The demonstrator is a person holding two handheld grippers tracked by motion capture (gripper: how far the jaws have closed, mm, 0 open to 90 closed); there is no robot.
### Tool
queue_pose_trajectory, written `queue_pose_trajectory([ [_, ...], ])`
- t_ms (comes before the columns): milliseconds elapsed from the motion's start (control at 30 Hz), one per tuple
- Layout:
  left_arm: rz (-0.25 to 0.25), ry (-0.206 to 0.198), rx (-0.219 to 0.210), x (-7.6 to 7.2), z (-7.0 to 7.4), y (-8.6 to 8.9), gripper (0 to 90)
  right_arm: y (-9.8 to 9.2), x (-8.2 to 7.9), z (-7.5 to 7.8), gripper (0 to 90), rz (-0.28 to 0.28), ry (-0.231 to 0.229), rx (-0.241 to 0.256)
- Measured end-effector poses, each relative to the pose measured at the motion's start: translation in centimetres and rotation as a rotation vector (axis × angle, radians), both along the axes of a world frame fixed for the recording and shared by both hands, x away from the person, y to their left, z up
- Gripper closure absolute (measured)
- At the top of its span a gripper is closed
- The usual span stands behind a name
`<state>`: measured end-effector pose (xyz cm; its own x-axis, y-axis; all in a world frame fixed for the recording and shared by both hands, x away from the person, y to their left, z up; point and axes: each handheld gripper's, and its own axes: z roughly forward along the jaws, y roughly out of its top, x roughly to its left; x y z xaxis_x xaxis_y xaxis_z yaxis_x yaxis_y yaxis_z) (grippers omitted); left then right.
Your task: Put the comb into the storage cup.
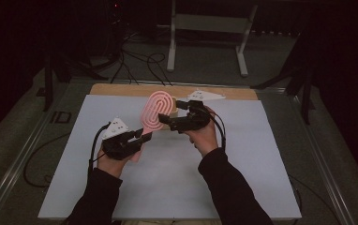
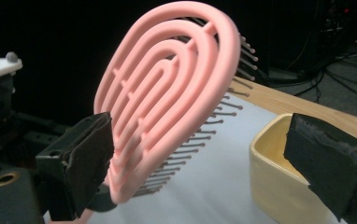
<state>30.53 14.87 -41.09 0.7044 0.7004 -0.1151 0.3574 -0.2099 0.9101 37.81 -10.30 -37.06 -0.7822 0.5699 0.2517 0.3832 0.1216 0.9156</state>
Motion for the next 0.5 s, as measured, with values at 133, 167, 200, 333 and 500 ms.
queue_pose_trajectory([
  [133,-0.007,-0.002,0.001,-0.03,-0.05,-0.18,72.9,0.14,0.33,-0.26,8.3,0.006,0.024,0.012],
  [167,-0.01,-0.003,0.001,-0.04,-0.06,-0.21,72.9,0.22,0.34,-0.29,8.3,0.011,0.018,0.003],
  [200,-0.01,-0.004,0.002,-0.05,-0.08,-0.26,72.9,0.3,0.33,-0.3,8.3,0.013,0.016,-0.002],
  [333,-0.016,-0.003,0.0,-0.07,-0.14,-0.39,72.9,0.45,0.4,-0.3,8.4,0.008,0.023,0.003],
  [500,-0.021,-0.002,0.0,-0.1,-0.19,-0.54,72.9,0.57,0.65,-0.3,10.9,0.012,0.051,0.013],
])
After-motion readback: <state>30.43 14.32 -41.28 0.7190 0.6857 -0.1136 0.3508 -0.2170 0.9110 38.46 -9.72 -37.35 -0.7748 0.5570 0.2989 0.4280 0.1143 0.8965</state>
